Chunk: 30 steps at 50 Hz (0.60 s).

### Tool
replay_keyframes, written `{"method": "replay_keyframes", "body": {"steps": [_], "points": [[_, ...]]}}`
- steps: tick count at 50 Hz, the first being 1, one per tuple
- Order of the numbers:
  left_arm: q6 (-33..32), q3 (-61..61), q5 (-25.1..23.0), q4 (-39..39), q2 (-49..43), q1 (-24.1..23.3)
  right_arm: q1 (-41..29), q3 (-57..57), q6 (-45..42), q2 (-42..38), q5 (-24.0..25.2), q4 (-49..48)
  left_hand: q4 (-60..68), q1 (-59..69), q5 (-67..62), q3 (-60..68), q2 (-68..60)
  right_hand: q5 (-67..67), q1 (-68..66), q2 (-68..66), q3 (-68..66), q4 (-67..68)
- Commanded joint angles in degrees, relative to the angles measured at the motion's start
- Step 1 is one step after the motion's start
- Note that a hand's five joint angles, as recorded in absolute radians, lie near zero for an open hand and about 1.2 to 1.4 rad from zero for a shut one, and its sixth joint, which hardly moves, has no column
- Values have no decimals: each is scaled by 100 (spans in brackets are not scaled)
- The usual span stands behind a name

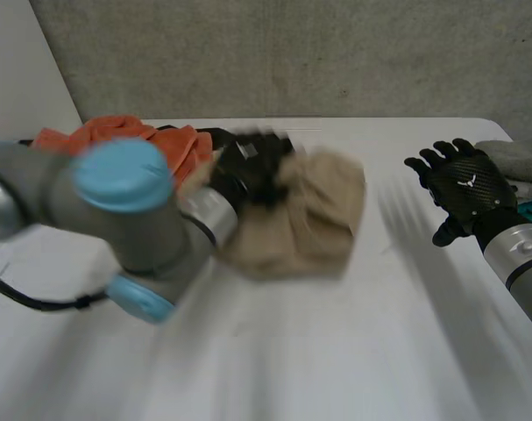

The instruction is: Fold the laundry.

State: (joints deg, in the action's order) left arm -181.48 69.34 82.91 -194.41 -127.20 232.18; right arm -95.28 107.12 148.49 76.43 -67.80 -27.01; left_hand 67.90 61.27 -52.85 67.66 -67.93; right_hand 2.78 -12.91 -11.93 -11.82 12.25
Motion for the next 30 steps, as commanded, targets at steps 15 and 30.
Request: {"method": "replay_keyframes", "body": {"steps": [15, 30], "points": [[-72, 430, 603, 1098, 1240, -366, -70, -639, 882, 136, -392, 1829, -4137, -3474, 3631, -4113, 4140, -278, 291, 193, 182, -225], [-1731, 1582, 507, 493, 1338, -498, -790, -2211, 2201, -1383, 4, 2569, -4237, -3575, 3732, -4213, 4241, -278, 291, 193, 182, -225]]}}
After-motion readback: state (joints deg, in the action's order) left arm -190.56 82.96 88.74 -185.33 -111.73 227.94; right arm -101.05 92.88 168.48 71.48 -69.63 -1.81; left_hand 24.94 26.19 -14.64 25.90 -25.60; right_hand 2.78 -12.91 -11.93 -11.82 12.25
